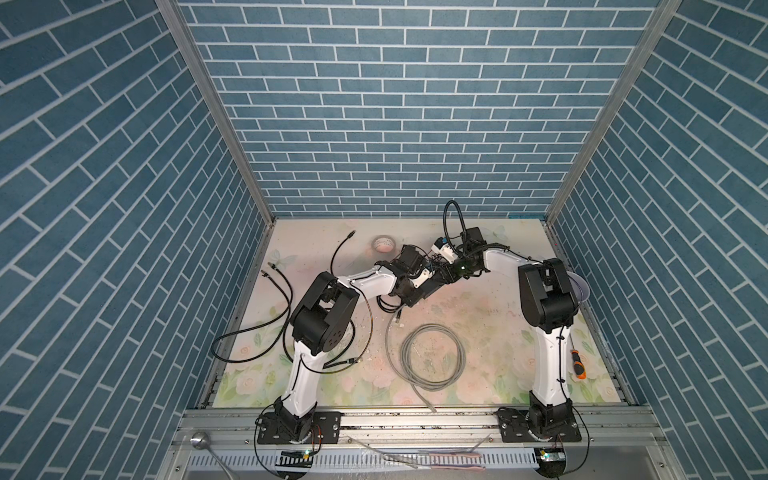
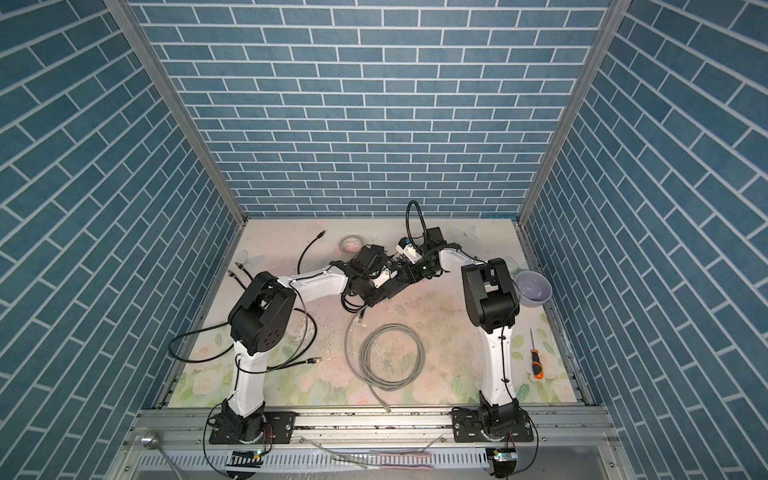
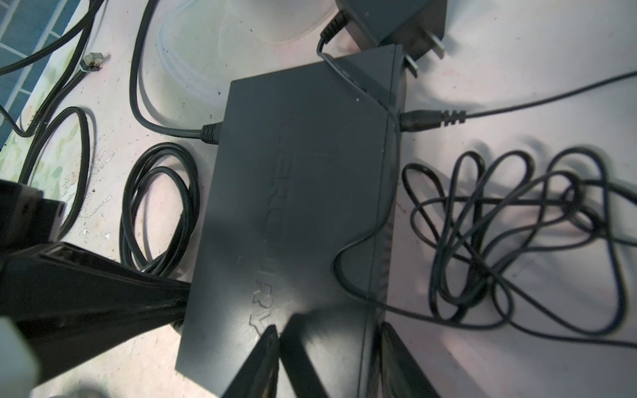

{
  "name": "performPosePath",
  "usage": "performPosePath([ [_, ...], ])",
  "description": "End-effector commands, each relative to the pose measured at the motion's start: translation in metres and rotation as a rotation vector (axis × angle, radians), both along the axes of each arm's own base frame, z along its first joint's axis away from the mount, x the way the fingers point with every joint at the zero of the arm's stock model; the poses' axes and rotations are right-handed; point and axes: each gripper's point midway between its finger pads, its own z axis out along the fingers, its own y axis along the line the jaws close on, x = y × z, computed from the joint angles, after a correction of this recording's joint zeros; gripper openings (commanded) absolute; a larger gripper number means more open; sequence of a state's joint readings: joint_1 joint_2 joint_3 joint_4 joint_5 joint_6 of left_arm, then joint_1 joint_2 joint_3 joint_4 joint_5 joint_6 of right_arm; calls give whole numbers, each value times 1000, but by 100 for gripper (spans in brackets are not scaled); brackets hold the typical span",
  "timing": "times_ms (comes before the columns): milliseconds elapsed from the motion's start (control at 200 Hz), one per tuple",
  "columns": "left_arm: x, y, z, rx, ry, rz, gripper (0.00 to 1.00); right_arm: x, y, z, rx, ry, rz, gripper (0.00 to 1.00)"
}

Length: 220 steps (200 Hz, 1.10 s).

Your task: Insert the plug into the switch port

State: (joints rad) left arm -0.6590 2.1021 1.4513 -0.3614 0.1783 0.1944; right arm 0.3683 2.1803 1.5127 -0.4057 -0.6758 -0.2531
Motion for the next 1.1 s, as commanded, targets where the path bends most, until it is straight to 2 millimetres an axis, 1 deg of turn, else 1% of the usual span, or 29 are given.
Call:
performPosePath([
  [0, 80, -95, 79, -411, -437, -47, 0, -237, 72, 8, 118, 794, 363, 44],
  [200, 84, -101, 82, -427, -443, -54, 0, -244, 71, 9, 130, 808, 374, 45],
  [415, 88, -100, 81, -429, -447, -39, 0, -248, 72, 8, 127, 818, 384, 45],
  [525, 87, -98, 82, -428, -449, -32, 0, -246, 70, 4, 108, 803, 381, 45],
  [580, 84, -95, 82, -418, -440, -29, 0, -238, 68, -2, 83, 782, 346, 44],
  [630, 80, -90, 80, -402, -429, -29, 0, -224, 63, -7, 66, 757, 290, 44],
  [635, 79, -89, 77, -396, -424, -29, 0, -223, 62, -8, 62, 756, 283, 44],
  [640, 79, -89, 79, -397, -427, -28, 0, -223, 61, -9, 57, 755, 279, 44],
  [650, 77, -87, 76, -388, -421, -28, 0, -219, 60, -10, 54, 749, 266, 44],
  [730, 71, -75, 69, -342, -398, -19, 0, -191, 44, -20, 21, 718, 152, 45],
  [750, 68, -73, 68, -335, -388, -20, 0, -181, 41, -13, 24, 683, 129, 47],
  [900, 52, -55, 54, -260, -292, -10, 1, -114, 7, -16, -41, 569, -139, 51],
  [950, 47, -48, 50, -237, -271, 1, 3, -94, -5, -17, -70, 529, -223, 54],
  [1020, 44, -39, 47, -210, -268, 32, 7, -70, -21, -16, -99, 483, -318, 56],
  [1095, 41, -29, 46, -175, -277, 45, 13, -49, -33, -10, -102, 445, -395, 57],
])
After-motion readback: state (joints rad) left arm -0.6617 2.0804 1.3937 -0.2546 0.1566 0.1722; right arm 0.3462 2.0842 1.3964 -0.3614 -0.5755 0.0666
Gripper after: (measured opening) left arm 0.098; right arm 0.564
